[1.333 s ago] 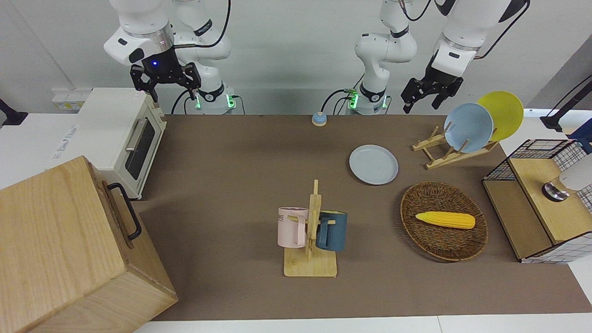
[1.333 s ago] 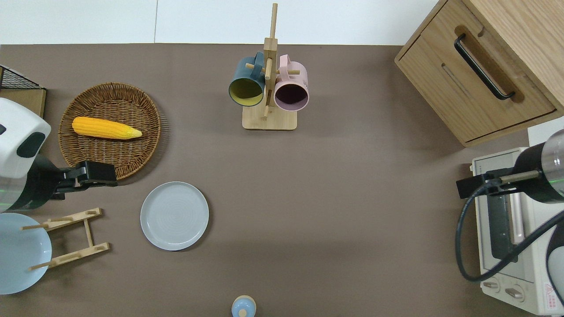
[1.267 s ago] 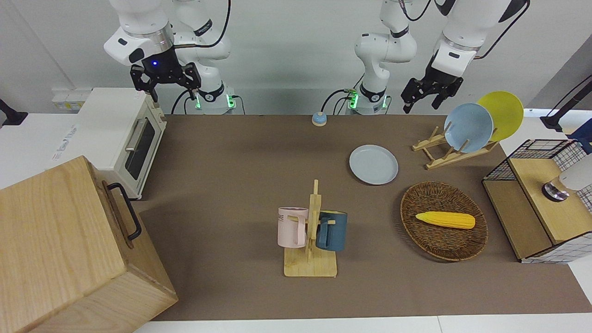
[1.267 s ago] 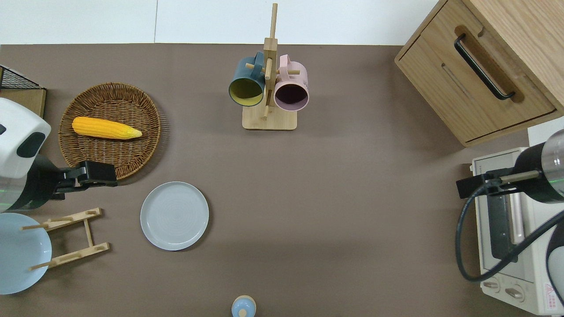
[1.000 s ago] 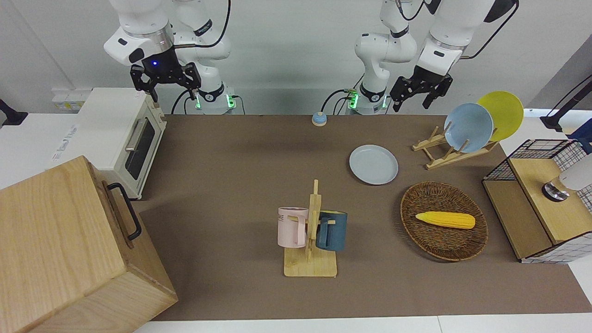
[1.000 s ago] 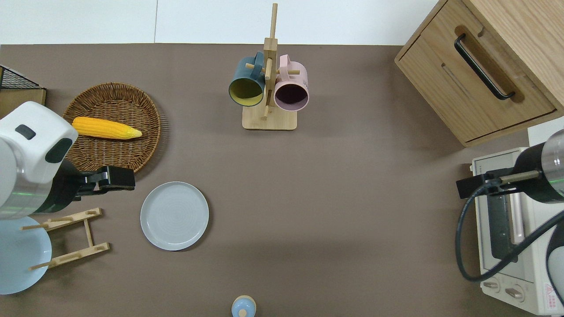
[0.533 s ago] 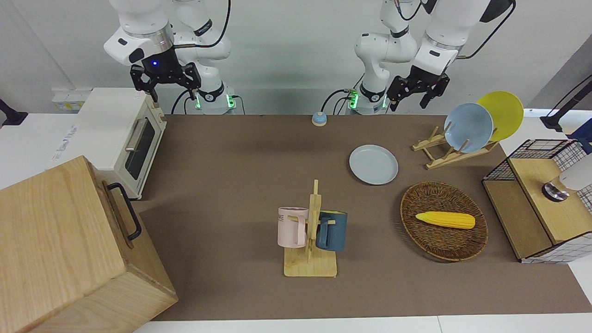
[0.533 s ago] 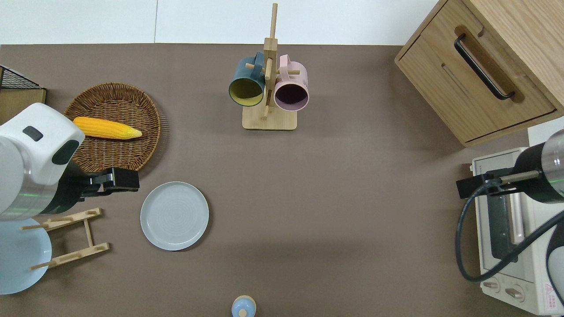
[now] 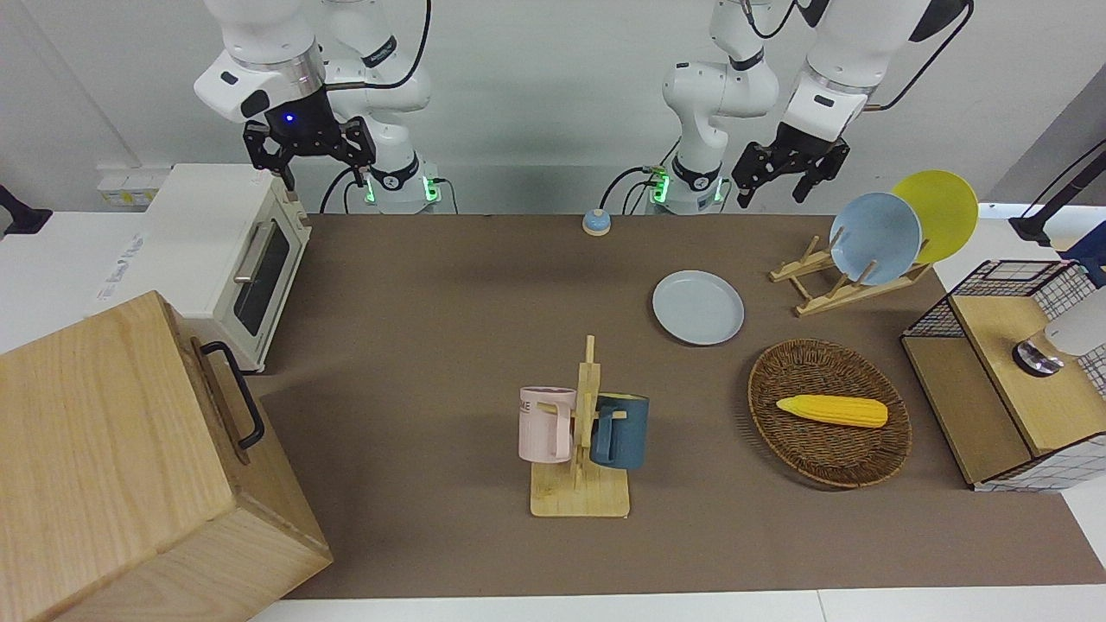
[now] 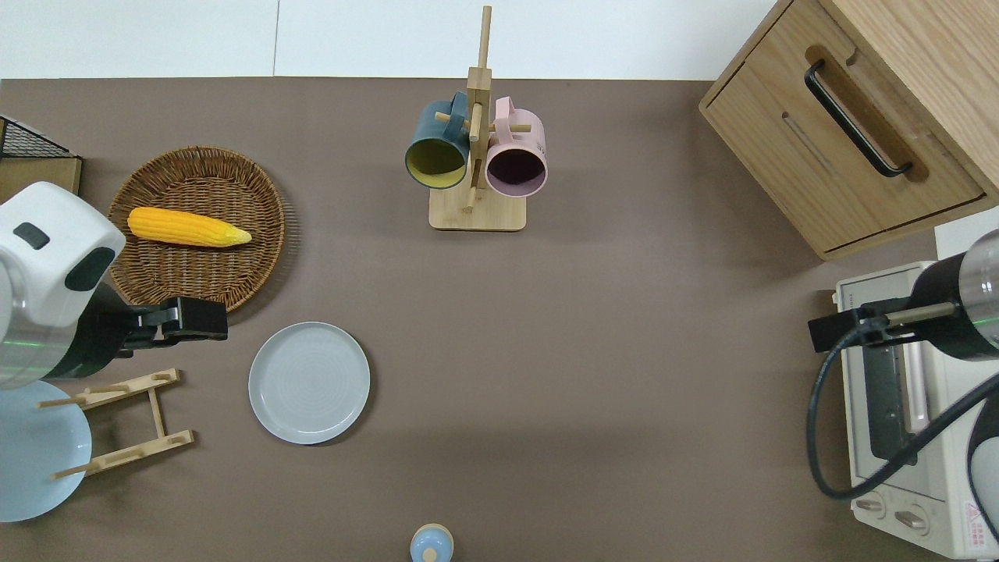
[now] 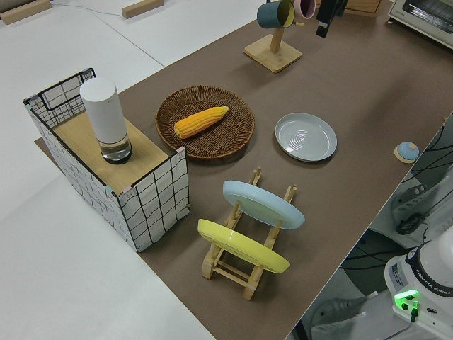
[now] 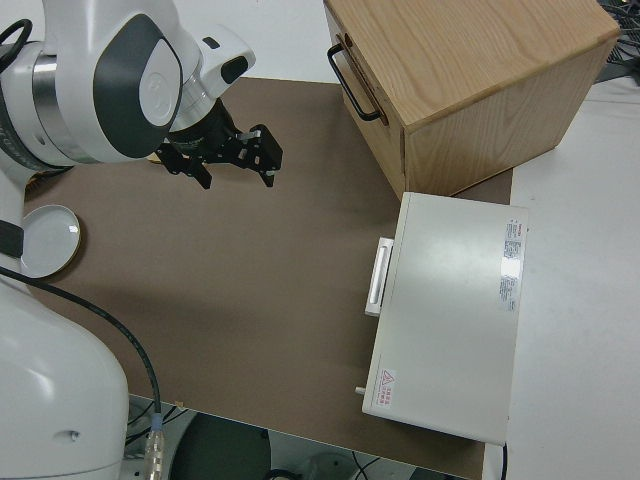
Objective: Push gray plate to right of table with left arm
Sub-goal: 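Move the left gripper down beside the gray plate's edge nearest the basket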
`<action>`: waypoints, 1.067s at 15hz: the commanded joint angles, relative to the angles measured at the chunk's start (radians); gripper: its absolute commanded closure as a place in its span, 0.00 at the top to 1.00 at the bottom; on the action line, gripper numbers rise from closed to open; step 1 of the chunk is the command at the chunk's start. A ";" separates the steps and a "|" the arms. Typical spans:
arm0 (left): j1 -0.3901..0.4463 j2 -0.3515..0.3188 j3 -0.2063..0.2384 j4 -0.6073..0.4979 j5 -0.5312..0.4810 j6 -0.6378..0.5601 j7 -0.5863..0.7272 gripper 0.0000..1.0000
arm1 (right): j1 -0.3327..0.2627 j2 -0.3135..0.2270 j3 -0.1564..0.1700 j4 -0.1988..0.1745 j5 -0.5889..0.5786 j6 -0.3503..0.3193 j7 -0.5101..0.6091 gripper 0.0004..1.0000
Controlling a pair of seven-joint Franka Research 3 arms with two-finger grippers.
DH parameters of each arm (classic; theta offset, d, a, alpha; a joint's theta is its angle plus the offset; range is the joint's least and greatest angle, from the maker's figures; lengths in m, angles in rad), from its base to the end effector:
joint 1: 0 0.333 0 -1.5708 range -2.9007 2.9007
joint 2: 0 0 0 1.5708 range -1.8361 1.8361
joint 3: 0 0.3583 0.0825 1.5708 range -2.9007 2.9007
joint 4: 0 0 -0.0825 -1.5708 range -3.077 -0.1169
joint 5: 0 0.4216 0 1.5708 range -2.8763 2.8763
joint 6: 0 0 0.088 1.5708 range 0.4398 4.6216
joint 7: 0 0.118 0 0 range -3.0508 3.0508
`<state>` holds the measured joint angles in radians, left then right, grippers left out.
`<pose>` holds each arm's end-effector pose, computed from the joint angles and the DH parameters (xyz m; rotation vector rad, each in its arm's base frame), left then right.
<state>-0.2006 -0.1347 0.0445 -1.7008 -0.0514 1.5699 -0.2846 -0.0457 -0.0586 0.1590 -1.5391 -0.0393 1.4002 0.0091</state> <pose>0.5361 -0.0887 0.6661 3.0785 0.1972 -0.0138 0.5490 0.0605 0.6907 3.0824 0.1519 -0.1203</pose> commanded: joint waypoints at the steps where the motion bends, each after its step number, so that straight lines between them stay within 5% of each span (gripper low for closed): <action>1: 0.001 -0.017 0.015 -0.030 0.010 0.001 0.071 0.99 | -0.008 -0.010 0.005 -0.004 0.001 -0.012 -0.008 1.00; 9: 0.000 0.001 0.014 -0.322 0.012 0.174 0.076 0.98 | -0.008 -0.010 0.005 -0.004 -0.001 -0.012 -0.008 1.00; 16: 0.020 0.001 0.021 -0.456 0.010 0.278 0.090 0.98 | -0.008 -0.010 0.005 -0.004 0.001 -0.012 -0.008 1.00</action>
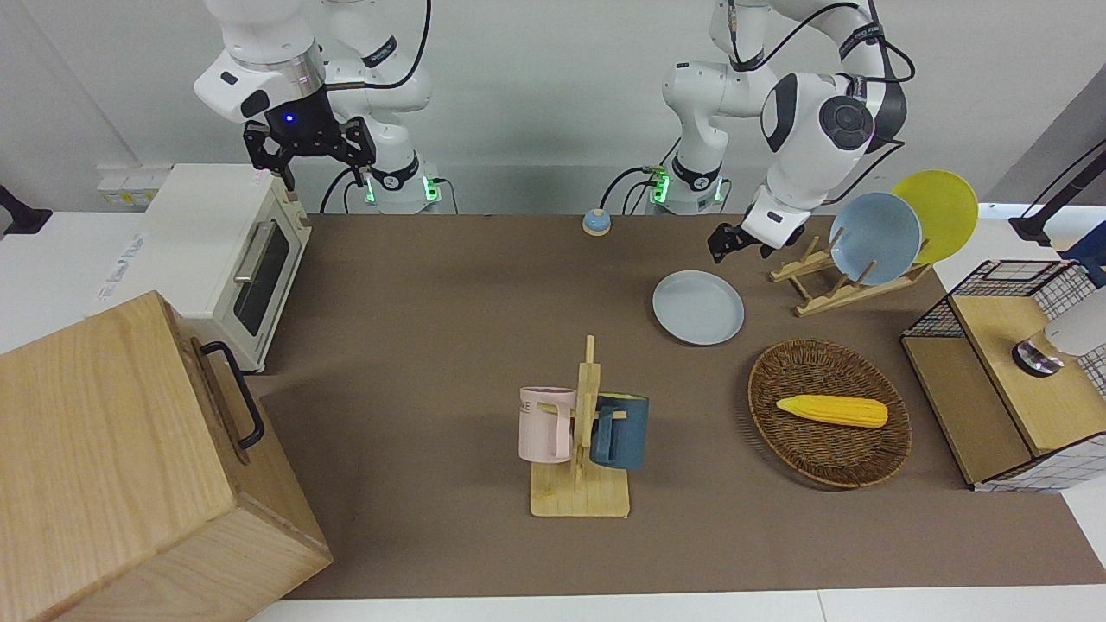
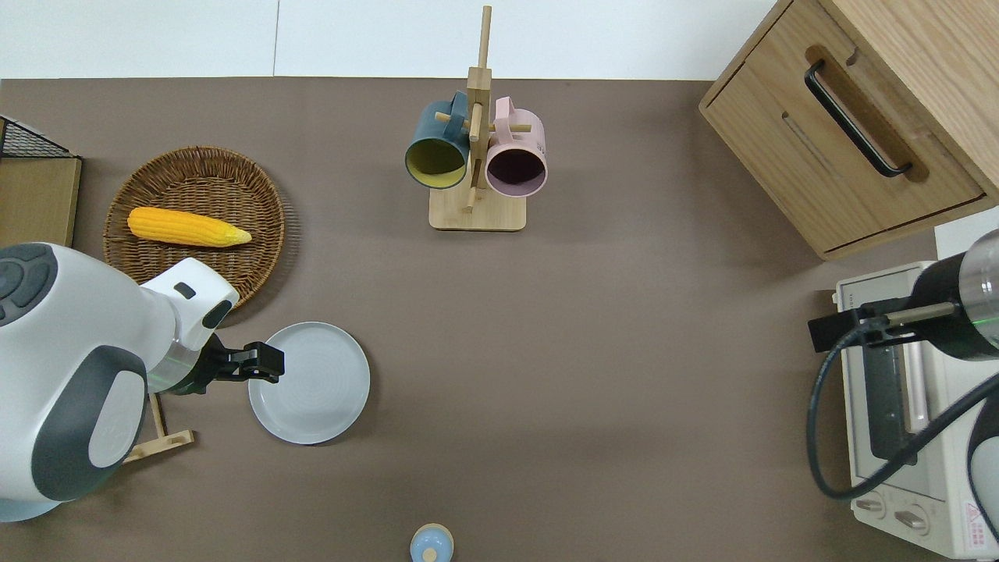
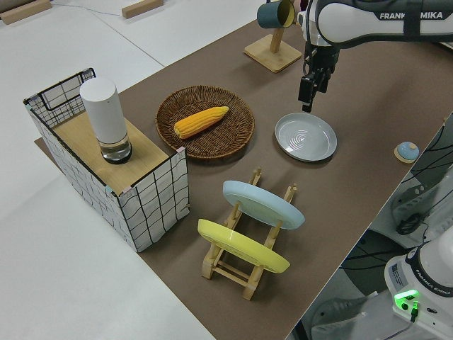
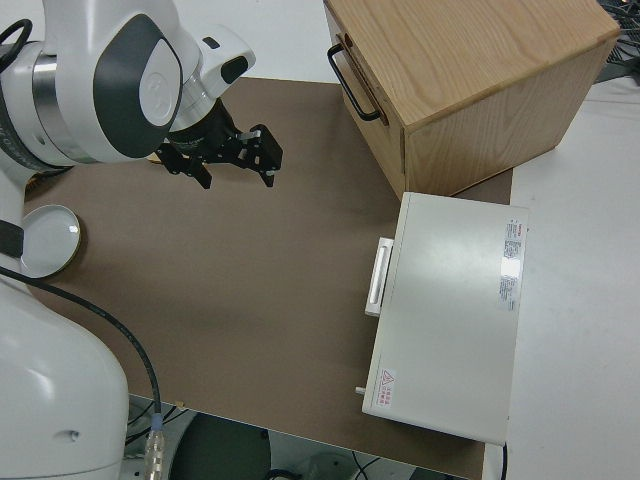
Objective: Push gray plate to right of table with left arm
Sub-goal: 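Lower the left gripper against the gray plate's rim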
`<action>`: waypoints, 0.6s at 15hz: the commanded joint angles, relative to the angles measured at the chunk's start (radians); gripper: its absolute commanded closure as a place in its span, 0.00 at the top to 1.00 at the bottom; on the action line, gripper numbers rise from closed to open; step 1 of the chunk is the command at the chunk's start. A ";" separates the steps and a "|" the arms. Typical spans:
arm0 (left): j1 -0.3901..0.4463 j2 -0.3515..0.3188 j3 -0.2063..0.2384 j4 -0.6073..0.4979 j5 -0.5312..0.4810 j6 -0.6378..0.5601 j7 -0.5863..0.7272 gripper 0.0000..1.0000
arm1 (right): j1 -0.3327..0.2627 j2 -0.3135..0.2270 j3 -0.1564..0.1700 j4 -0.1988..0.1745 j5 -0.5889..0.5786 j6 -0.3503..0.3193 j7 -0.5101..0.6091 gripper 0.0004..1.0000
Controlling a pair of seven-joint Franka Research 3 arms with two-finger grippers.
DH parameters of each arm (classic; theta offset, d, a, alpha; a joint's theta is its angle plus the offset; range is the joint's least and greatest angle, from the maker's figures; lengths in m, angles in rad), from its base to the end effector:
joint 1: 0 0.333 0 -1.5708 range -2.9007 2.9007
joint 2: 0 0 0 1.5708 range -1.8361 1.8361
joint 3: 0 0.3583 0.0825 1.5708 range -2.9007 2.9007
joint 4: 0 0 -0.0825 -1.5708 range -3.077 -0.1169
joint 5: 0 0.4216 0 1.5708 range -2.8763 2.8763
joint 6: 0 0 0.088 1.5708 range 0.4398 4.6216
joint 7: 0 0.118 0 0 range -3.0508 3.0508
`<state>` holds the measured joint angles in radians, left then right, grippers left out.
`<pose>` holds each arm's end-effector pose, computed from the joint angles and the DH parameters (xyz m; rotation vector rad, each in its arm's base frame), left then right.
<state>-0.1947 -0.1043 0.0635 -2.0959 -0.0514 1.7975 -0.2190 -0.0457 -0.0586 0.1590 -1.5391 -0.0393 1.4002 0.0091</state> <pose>0.5219 -0.0731 0.4683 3.1011 0.1602 -0.3131 0.5490 0.0605 0.6907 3.0824 0.1519 -0.1203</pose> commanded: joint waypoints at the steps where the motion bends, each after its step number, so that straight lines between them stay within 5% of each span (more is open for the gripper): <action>1: 0.027 -0.025 0.002 -0.078 0.010 0.081 0.045 0.98 | -0.008 -0.010 0.005 -0.004 0.001 -0.012 -0.008 1.00; 9: 0.084 0.038 0.002 -0.194 0.010 0.281 0.130 0.98 | -0.008 -0.010 0.005 -0.004 0.001 -0.012 -0.008 1.00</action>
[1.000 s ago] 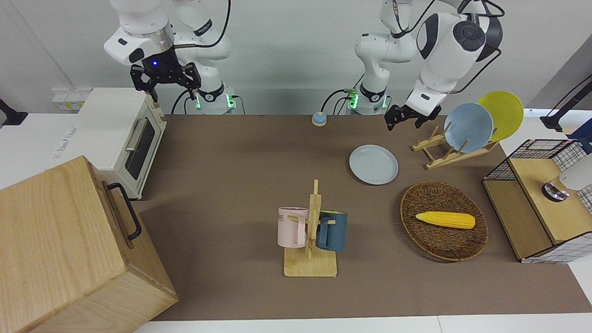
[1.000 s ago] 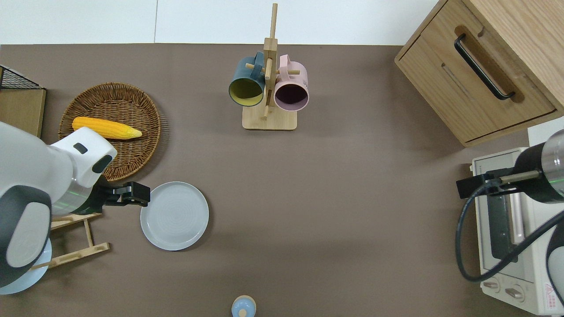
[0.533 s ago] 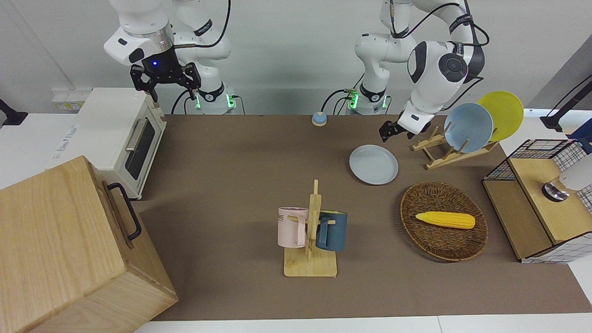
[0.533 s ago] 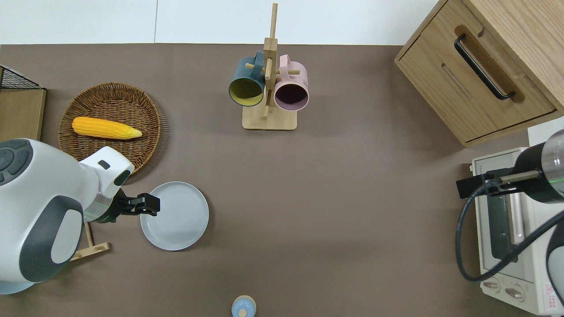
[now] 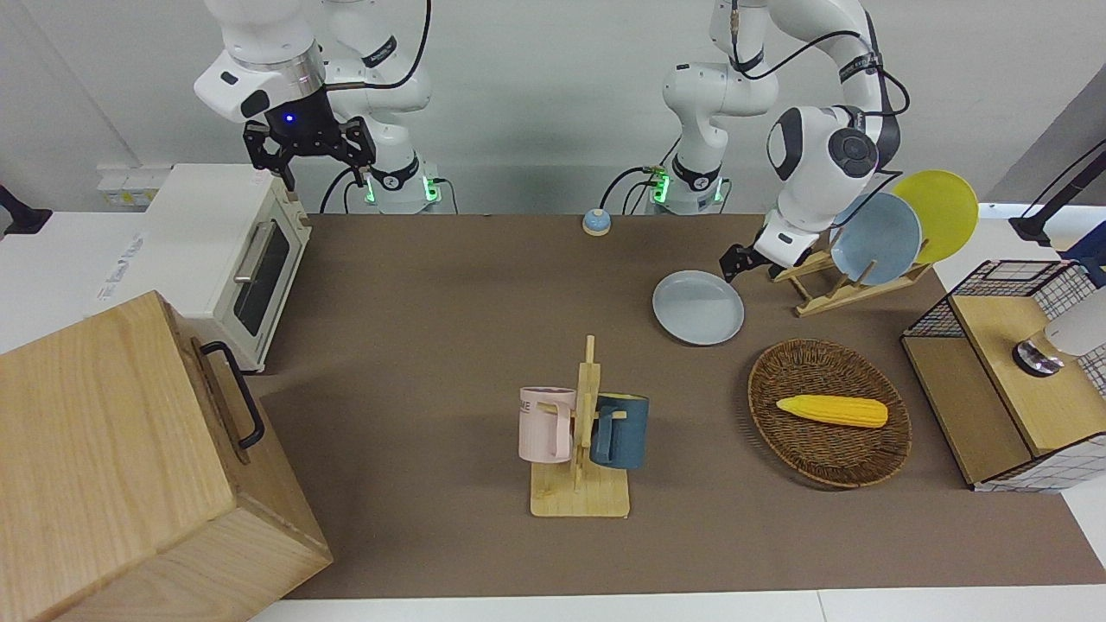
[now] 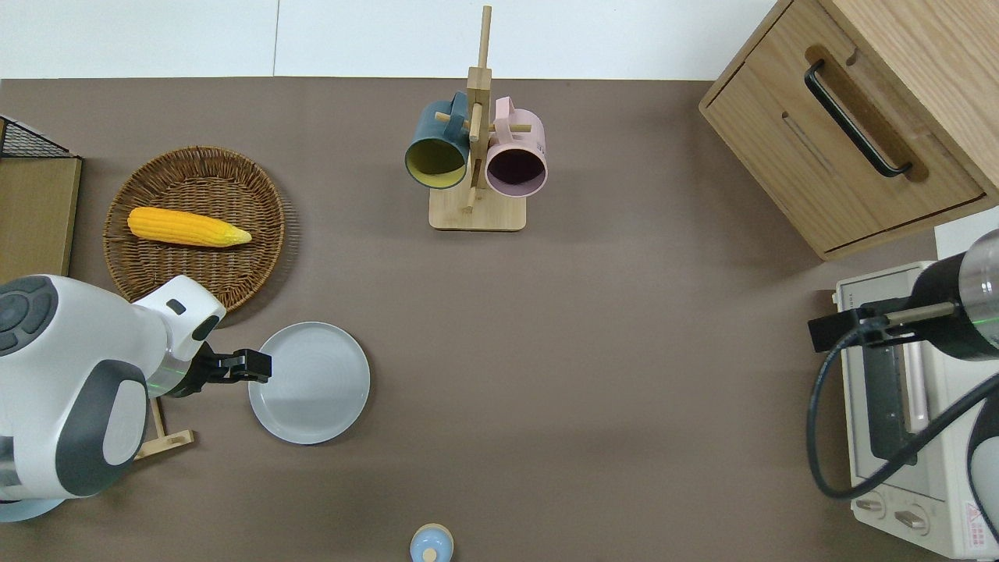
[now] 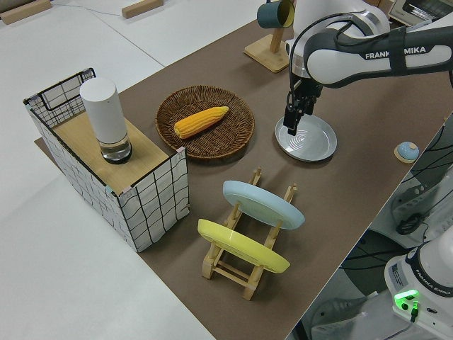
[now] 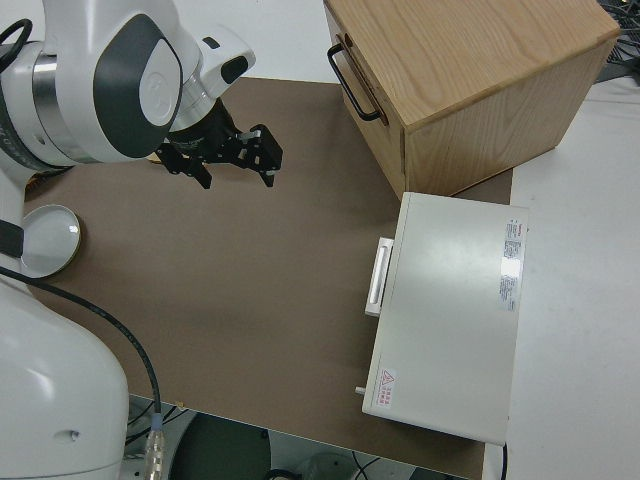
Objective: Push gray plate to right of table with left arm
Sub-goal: 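Lower the left gripper against the gray plate's rim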
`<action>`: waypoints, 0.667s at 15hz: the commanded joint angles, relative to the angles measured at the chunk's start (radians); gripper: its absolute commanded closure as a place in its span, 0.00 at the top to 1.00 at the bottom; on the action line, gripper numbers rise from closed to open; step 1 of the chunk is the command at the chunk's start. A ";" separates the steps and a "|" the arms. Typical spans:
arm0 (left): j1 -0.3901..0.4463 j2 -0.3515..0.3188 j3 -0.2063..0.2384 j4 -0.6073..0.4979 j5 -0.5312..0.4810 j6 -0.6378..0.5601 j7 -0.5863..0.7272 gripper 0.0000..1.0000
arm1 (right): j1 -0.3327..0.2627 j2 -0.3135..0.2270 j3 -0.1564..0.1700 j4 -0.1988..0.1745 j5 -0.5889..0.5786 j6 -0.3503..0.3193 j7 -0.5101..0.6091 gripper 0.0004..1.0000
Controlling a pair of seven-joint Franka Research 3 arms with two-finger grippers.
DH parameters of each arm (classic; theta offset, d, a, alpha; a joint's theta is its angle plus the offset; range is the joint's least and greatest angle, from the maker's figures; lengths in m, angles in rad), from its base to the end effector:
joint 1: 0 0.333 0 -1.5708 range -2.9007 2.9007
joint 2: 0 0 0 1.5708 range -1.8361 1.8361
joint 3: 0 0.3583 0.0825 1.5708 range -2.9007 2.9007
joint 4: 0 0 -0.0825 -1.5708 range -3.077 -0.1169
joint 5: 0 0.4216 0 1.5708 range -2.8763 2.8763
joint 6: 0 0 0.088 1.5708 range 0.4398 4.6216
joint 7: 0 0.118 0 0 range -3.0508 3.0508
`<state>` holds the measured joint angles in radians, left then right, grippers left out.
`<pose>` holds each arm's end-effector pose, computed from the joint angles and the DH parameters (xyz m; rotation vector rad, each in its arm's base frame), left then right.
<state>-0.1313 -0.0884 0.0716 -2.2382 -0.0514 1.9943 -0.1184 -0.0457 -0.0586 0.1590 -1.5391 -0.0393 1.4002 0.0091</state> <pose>0.5162 -0.0342 0.4053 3.0918 0.1279 -0.2477 0.5490 0.0605 0.6907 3.0824 0.1519 -0.1203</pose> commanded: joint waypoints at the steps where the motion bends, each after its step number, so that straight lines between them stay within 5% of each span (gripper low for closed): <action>1: 0.036 0.033 -0.006 -0.075 0.010 0.121 0.060 0.98 | -0.008 -0.010 0.005 -0.004 0.001 -0.012 -0.008 1.00; 8: 0.059 0.058 -0.006 -0.185 0.010 0.265 0.152 0.96 | -0.008 -0.010 0.005 -0.004 -0.001 -0.012 -0.008 1.00; 10: 0.059 0.084 -0.006 -0.209 0.010 0.310 0.167 0.84 | -0.008 -0.010 0.005 -0.004 0.001 -0.012 -0.008 1.00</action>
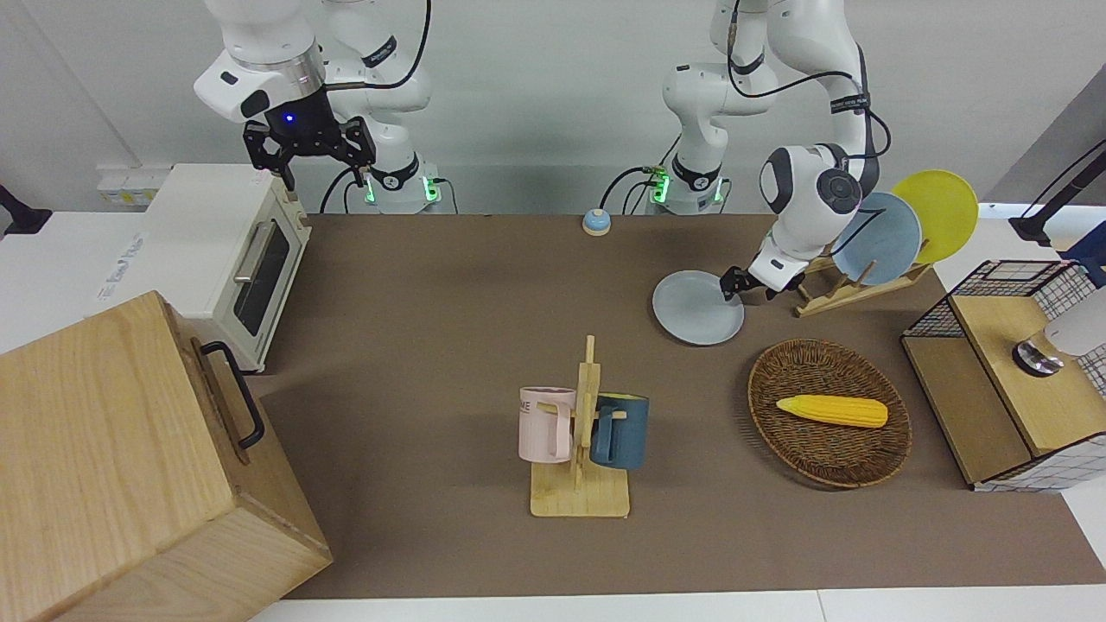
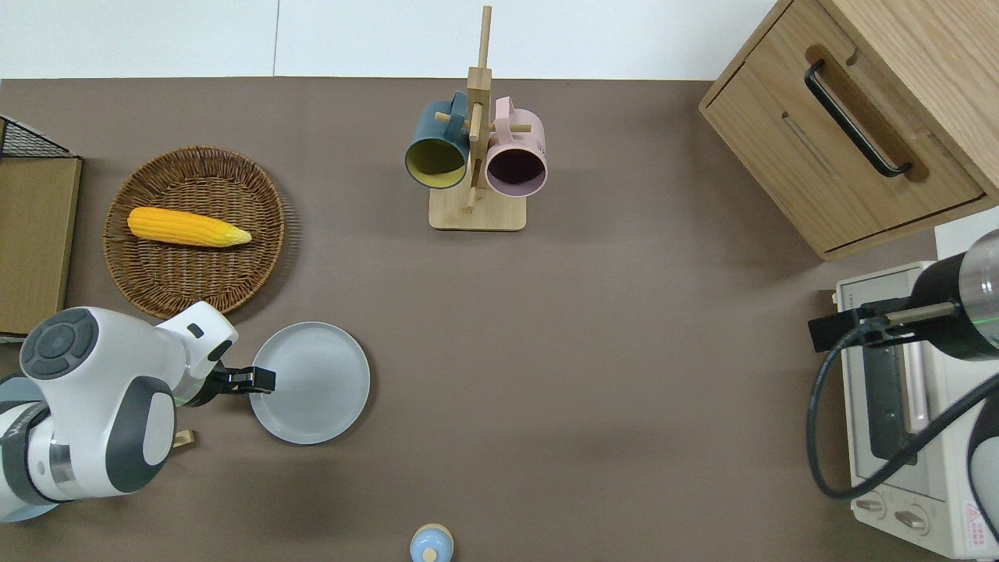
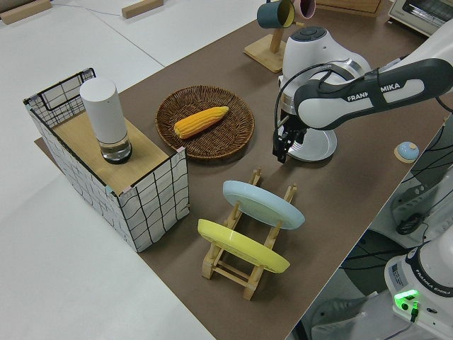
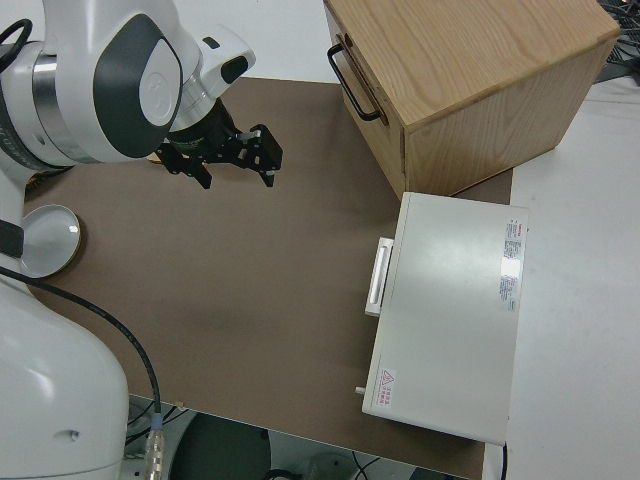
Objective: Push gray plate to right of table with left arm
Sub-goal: 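Lower the left gripper against the gray plate's rim, then push the gray plate with the left gripper toward the toaster oven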
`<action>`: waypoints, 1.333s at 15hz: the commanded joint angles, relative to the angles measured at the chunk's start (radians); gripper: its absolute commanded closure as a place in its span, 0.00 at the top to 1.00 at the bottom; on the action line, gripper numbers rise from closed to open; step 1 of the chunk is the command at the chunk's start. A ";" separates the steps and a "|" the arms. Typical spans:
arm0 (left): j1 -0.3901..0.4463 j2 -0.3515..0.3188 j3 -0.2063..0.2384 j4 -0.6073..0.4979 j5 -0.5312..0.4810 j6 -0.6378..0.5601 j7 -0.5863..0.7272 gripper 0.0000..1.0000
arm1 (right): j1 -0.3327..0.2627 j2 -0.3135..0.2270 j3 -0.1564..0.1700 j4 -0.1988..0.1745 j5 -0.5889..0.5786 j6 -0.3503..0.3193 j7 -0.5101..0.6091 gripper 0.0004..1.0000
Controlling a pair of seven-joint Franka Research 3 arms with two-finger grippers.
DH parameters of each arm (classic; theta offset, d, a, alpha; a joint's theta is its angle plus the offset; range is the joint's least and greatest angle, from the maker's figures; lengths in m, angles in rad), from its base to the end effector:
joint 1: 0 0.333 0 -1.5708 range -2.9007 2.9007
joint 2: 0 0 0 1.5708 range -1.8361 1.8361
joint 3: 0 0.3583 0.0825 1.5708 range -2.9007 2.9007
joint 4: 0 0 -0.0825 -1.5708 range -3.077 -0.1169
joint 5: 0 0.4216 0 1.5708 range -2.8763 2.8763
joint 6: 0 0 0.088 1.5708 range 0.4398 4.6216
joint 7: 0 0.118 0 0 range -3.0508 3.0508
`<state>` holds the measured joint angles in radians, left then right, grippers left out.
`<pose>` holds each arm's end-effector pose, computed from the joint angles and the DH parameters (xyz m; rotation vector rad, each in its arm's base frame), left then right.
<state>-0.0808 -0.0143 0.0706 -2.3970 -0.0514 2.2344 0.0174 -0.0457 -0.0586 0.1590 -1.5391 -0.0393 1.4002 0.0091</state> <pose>0.4969 -0.0071 0.3136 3.0935 0.0108 -0.2296 0.5490 0.0605 0.6907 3.0824 0.1519 -0.1203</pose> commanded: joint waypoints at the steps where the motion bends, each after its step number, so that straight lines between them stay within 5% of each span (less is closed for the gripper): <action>1: 0.009 0.010 -0.005 -0.050 0.008 0.070 0.038 0.56 | -0.008 -0.010 0.005 -0.004 -0.001 -0.012 -0.008 1.00; 2: 0.009 0.010 -0.005 -0.050 0.004 0.070 0.038 0.25 | -0.008 -0.010 0.005 -0.004 -0.001 -0.012 -0.008 1.00; 3: 0.007 0.011 -0.005 -0.050 -0.017 0.070 0.038 0.04 | -0.008 -0.010 0.005 -0.004 0.001 -0.012 -0.008 1.00; 4: 0.003 0.011 -0.005 -0.050 -0.039 0.070 0.038 0.00 | -0.008 -0.010 0.005 -0.004 -0.001 -0.012 -0.008 1.00; 10: -0.059 0.019 -0.031 -0.045 -0.147 0.076 -0.020 0.00 | -0.008 -0.010 0.005 -0.004 -0.001 -0.012 -0.008 1.00; 20: -0.370 0.043 -0.054 -0.001 -0.343 0.083 -0.270 0.00 | -0.008 -0.010 0.005 -0.004 0.001 -0.012 -0.008 1.00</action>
<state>-0.3789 -0.0077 0.0299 -2.4260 -0.3327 2.2994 -0.1905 -0.0457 -0.0586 0.1590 -1.5391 -0.0393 1.4002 0.0091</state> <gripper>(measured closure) 0.965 0.004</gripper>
